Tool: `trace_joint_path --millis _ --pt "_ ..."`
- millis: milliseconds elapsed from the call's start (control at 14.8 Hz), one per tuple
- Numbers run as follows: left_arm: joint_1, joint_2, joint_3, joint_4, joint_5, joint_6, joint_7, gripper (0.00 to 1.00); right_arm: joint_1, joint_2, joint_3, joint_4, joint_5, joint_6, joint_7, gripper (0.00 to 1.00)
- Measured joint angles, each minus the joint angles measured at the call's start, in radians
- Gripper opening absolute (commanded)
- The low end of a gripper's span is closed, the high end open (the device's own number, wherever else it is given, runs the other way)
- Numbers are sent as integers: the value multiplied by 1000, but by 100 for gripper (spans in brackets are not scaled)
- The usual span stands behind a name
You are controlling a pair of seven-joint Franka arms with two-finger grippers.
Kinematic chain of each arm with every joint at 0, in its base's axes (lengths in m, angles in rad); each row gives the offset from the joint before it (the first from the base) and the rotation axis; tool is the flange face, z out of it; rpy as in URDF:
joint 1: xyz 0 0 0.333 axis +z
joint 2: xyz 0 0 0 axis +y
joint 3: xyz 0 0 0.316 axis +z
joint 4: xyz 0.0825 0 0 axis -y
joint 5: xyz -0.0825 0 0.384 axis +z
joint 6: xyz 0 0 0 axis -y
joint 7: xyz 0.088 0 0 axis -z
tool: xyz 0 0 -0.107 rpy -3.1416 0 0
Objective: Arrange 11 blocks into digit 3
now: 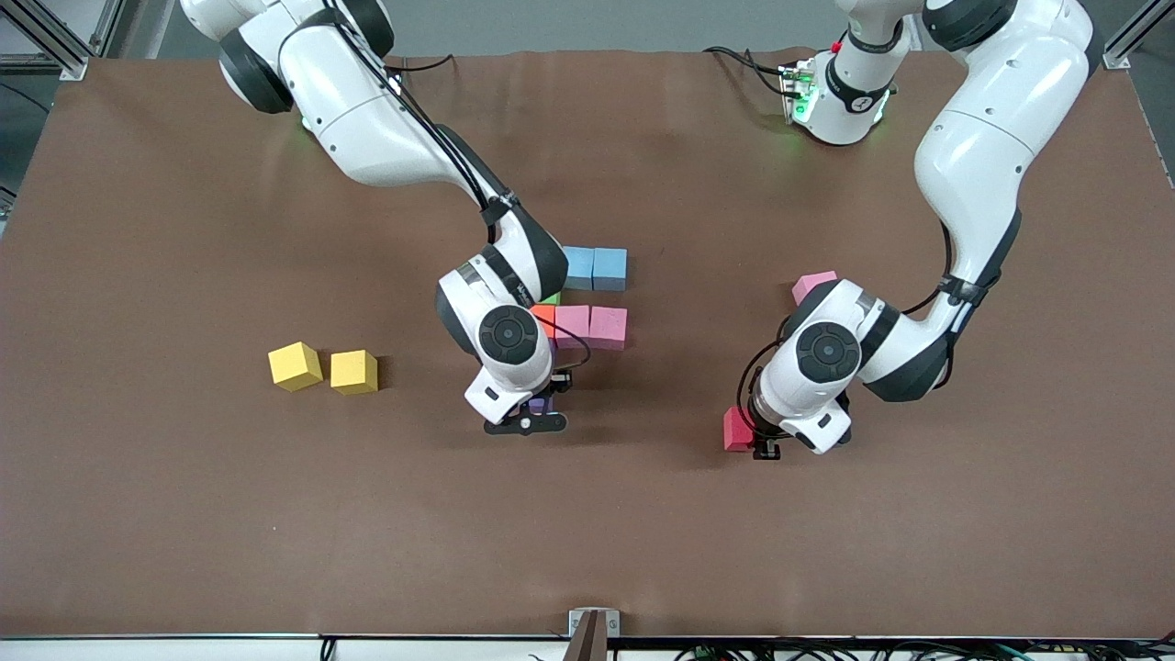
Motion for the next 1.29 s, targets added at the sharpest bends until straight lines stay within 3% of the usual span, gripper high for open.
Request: trace_joint_path --millis 812,1286 --pt "-2 0 0 2 0 0 0 32 -6 4 -4 21 0 -33 0 100" --pt "-59 1 -1 10 0 1 -13 32 -90 -79 -5 57 60 -115 0 100"
